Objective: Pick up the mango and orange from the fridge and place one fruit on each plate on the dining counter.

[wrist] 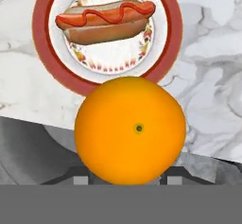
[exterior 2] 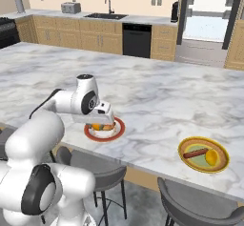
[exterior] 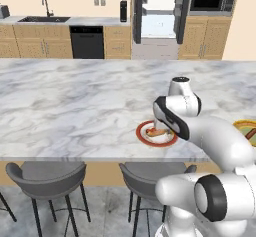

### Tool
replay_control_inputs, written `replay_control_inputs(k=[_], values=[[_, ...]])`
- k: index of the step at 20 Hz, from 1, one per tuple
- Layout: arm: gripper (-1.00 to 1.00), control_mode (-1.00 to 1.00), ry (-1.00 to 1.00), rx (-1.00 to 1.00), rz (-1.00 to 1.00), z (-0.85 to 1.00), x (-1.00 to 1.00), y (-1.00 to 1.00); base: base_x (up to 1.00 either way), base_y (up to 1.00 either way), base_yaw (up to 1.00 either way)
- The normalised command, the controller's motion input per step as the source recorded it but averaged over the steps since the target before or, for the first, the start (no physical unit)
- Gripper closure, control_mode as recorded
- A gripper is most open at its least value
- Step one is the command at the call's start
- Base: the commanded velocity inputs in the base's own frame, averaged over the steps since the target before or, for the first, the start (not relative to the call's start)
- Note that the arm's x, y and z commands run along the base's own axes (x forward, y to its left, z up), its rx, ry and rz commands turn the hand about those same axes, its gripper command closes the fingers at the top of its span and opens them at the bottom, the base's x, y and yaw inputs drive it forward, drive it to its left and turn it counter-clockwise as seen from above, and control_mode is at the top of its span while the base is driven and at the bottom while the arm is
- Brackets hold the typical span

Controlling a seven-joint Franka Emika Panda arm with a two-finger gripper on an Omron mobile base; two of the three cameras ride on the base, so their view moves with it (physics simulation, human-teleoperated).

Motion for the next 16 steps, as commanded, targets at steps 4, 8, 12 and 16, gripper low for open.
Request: replay_control_inputs(k=[4, 8, 12, 16], values=[[1.0, -1.0, -0.04, 0.0, 0.11, -0.74, 0.0, 0.0, 0.0, 0.0, 0.0], [1.0, -1.0, -0.13, 0.0, 0.09, -0.78, 0.53, 0.0, 0.0, 0.0, 0.0], [1.0, -1.0, -0.06, 0.02, 0.07, -0.28, 0.56, 0.0, 0.0, 0.0, 0.0], [1.0, -1.0, 0.0, 0.03, 0.02, 0.0, 0.53, 0.0, 0.0, 0.0, 0.0]])
